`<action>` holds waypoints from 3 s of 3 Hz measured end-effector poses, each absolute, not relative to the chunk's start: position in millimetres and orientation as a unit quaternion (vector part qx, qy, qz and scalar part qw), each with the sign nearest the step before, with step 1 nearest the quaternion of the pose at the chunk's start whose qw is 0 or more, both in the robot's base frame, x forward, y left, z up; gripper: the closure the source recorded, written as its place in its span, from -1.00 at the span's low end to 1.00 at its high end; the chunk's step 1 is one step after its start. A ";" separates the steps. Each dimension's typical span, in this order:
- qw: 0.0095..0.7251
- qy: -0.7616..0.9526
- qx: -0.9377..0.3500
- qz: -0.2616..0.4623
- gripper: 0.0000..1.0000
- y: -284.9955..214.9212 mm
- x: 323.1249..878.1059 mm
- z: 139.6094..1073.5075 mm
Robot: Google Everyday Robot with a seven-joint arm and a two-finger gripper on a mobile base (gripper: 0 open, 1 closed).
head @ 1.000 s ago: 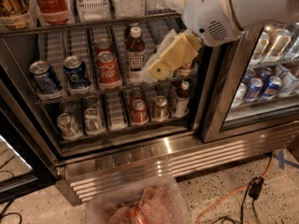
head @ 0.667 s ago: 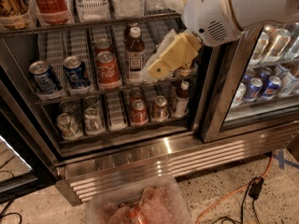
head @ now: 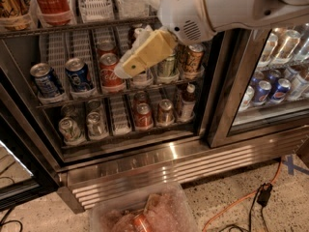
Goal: Pick orange can from top shelf of fridge
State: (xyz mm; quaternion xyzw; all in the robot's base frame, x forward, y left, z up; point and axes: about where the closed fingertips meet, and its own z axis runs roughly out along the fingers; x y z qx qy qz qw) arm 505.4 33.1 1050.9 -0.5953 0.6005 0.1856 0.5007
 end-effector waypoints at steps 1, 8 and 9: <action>0.513 0.573 -0.602 0.216 -1.00 67.9 504.0 1051.2; 0.534 0.491 -0.598 0.342 -1.00 217.5 480.7 1035.2; 0.553 0.500 -0.573 0.340 -1.00 227.3 484.2 1034.6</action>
Offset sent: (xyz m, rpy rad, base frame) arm -0.0161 0.1068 -0.0121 0.1103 0.0127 0.2312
